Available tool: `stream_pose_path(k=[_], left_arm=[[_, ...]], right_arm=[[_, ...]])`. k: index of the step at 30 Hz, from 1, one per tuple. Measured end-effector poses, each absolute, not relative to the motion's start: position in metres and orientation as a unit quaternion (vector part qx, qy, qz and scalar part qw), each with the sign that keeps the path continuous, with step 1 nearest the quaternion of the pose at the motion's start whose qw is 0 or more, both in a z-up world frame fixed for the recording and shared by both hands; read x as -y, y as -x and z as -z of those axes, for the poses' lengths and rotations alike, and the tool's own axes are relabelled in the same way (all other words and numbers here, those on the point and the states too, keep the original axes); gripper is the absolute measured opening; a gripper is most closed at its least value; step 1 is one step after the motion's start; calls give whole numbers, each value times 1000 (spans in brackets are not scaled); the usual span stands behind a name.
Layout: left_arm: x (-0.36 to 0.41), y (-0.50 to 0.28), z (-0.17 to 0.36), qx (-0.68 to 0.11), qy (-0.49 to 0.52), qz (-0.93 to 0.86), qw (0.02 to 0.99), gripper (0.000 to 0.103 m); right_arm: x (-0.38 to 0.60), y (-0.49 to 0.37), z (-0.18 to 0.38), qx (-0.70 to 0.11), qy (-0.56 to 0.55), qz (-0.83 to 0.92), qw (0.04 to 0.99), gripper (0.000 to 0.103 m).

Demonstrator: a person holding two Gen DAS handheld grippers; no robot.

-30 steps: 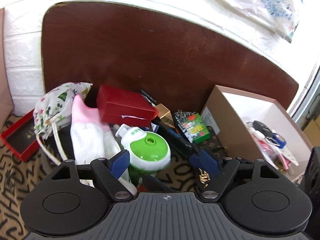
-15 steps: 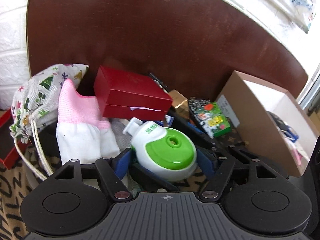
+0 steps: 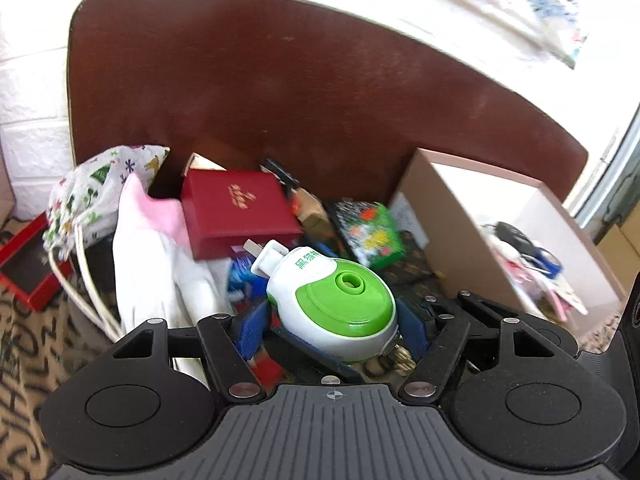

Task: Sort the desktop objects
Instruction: 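Reach the left gripper to the green-and-white repellent device and grasp it, then carry the repellent device with the left gripper into the cardboard box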

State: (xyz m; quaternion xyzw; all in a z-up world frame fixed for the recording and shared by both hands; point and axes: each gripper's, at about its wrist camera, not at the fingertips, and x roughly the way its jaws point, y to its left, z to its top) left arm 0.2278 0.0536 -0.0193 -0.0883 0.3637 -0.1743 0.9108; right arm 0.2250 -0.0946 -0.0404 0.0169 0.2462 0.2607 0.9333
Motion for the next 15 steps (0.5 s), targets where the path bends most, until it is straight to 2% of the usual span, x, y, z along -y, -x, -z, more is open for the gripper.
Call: stream_pose_path(k=[6,15], left_arm=[[-37,-162,19,-377,104,196,899,71],[-4,-77,50,-416,107,219,876,72]], right_arm=[[116,-162,28,-252,-17,-255,933,69],[148,-68,46,-298,-28,-227,927,69]])
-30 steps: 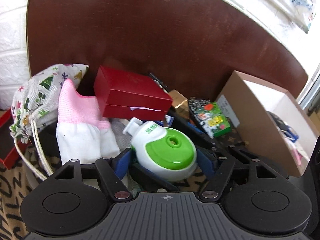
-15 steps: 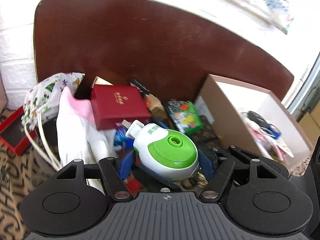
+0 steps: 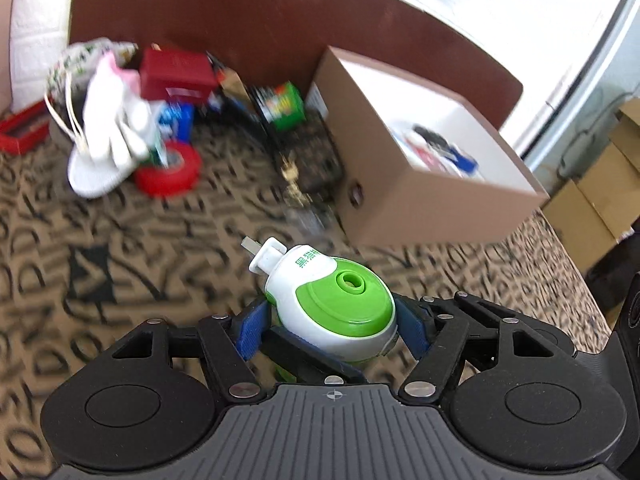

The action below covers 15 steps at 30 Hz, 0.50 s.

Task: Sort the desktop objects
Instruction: 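Carry the repellent device with the left gripper into the cardboard box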

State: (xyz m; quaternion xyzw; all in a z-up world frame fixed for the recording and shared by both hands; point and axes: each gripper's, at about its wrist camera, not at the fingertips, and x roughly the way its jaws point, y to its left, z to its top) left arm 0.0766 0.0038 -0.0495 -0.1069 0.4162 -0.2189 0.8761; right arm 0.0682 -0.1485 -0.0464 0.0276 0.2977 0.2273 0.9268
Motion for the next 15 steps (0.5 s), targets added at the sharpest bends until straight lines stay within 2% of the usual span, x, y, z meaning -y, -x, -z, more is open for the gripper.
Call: stream_pose_path(k=[3,6,13,15], left_arm=[[10,-64,53,-420,102,229,872,73],[22,-61,58,-423,97,241,868,79],[38,-62,68,-433,80,236,866,81],[40,-65,69,-433,76,232,868,86]], right_arm=[[161,-49,51,-306,-32,-216,927,69],[171,-41,55,-308,-36,-205,928,69],[187,-36,71,-323,-46,-191,926,69],[189,-37,72,-320,-49,-192,926,70]])
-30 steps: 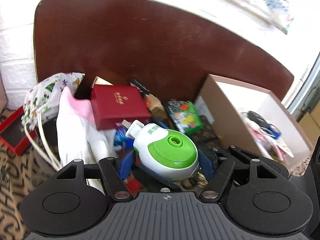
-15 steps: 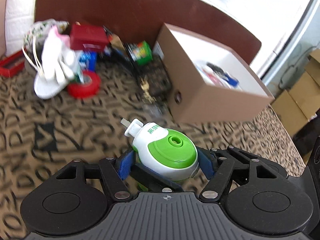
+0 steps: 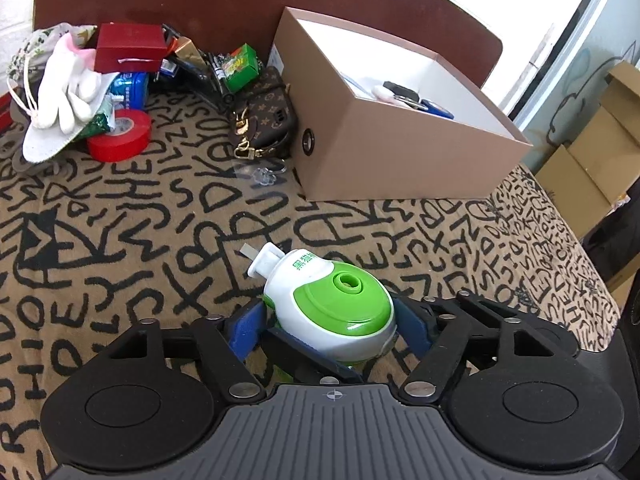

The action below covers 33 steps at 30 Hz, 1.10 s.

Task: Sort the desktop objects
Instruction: 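Carry the repellent device with the left gripper into the cardboard box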

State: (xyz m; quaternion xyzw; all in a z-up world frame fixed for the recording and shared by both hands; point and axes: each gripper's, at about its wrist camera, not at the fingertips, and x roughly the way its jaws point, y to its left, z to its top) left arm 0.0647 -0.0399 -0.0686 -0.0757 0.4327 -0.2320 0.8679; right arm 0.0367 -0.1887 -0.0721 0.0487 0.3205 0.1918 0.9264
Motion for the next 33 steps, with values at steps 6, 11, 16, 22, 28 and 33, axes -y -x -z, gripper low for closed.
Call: stream_pose_path(k=[6,11,16,22,28,33], left_arm=[[45,-72,65,-444,76,236,861,72],[59,-75,43,-429,77,237,868,71],[82,-84,-7,-371,73,259,888,71],[128,-117,-74,-303,60,292,905,74],[183,-181,-102,-278,67,327,901,79],[219,-241,-87,-292,98,350,885,78]], right_arm=[[194,-43,73,-321,-55,-196,925,69],[207,-46,60,-315,-61,-195,927,69],[225,-50,23,-272,-44,-182,944,69],[259,-69,-36,-194,-26,-154,969,69],[302,-117,-70,-156,-16,-124,980,69],[345,-164,-68,-164,-23,-104,981,69]])
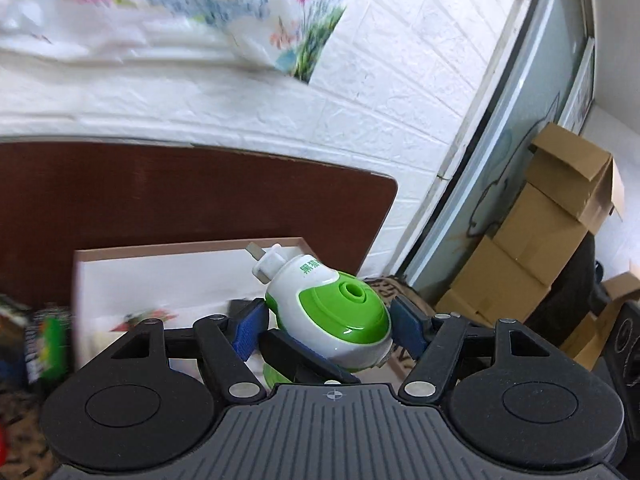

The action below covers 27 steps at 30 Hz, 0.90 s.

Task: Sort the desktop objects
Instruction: 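Carry the repellent device with the left gripper into the cardboard box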

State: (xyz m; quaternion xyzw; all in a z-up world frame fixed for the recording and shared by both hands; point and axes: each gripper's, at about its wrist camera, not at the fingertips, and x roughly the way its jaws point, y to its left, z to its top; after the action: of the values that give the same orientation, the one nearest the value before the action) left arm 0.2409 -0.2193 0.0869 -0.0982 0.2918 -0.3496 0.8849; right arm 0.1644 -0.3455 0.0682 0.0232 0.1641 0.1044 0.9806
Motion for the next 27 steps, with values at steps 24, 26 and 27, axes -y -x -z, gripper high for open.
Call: stream_pose_path(k=[24,26,27], left_arm=[[268,-351,-10,-315,155,354,867,103],[266,-351,-10,-334,148,353,862,103],[264,-350,-9,-339,150,355,859,103]], right_arm=[[415,-283,-10,-251,-30,-13,967,93],[415,-279,-11,-240,-17,-9,971,98],[415,-277,-12,-240,-18,-11,971,98]])
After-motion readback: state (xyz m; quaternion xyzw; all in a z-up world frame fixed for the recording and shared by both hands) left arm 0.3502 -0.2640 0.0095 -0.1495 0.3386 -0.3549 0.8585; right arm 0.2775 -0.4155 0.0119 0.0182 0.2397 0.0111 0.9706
